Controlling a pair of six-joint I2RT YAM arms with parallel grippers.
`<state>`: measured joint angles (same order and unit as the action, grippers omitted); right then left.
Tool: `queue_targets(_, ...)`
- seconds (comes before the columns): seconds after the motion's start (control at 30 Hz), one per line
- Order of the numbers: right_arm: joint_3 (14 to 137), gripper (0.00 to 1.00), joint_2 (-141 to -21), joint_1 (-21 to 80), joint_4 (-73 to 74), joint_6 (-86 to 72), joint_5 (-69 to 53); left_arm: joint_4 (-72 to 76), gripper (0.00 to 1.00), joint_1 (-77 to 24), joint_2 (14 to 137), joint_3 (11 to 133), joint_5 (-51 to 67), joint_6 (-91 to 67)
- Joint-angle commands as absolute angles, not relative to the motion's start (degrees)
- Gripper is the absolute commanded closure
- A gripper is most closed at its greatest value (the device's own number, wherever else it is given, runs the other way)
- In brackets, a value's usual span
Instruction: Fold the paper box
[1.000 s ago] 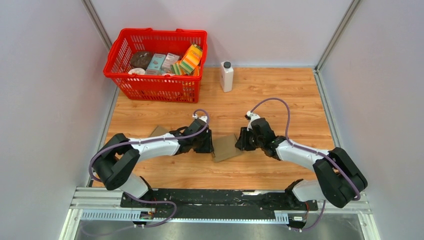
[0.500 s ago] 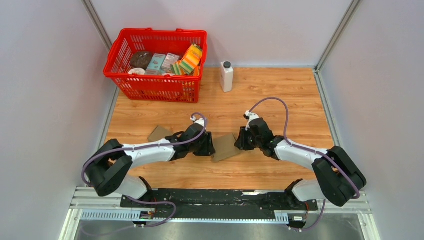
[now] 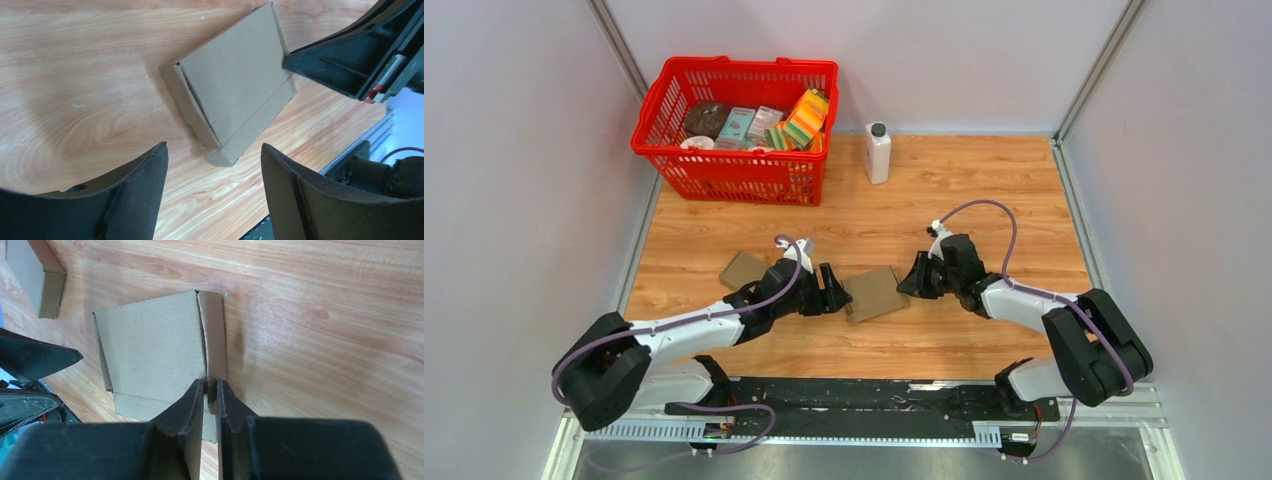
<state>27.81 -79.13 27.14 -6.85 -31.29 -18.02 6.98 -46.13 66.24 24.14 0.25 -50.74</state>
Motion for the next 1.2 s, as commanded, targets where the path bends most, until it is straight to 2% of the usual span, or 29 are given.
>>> queue_targets(0.0, 25.84, 1.00, -81.21, 25.32, -5.98, -31.20, -18.45, 20.99, 0.24, -45.35, 71.87, 23.64, 4.12, -55.81)
queue_targets(0.2, 25.40, 1.00, -81.65, 23.65, -5.97, -31.64, -18.98, 30.32, 0.23, -45.35, 80.06, 24.17, 6.94, -60.64)
queue_targets(0.43, 25.14, 1.00, -82.00, 22.33, -6.50, -32.52, -20.04, 26.03, 0.23, -45.35, 76.20, 21.80, 2.02, -63.54)
queue_targets(0.57, 24.96, 1.00, -82.26, 21.80, -7.12, -32.52, -21.18, 26.89, 0.22, -45.35, 80.85, 24.69, 5.61, -65.03)
queue_targets(0.8, 24.61, 1.00, -81.74, 21.71, -8.70, -32.61, -23.20, 38.14, 0.22, -45.35, 87.80, 25.48, 8.87, -68.29)
queue_targets(0.9, 24.52, 0.99, -81.13, 21.71, -9.58, -32.61, -25.13, 39.98, 0.31, -45.35, 88.24, 25.14, 8.70, -68.82)
queue_targets(0.93, 24.78, 0.95, -80.34, 21.80, -9.58, -32.43, -25.92, 40.16, 0.37, -45.35, 87.46, 24.61, 8.18, -68.99)
queue_targets(1.1, 27.59, 0.81, -72.97, 24.51, -1.07, -29.19, -20.49, 35.61, 0.43, -44.39, 82.01, 20.57, 6.76, -69.96)
queue_targets(1.13, 28.90, 0.69, -69.73, 27.13, 2.69, -28.74, -18.56, 35.16, 0.46, -44.04, 80.52, 19.70, 7.29, -70.31)
queue_targets(1.17, 29.52, 0.62, -68.22, 28.72, 4.29, -27.35, -14.80, 34.98, 0.47, -43.08, 79.81, 19.17, 8.95, -70.66)
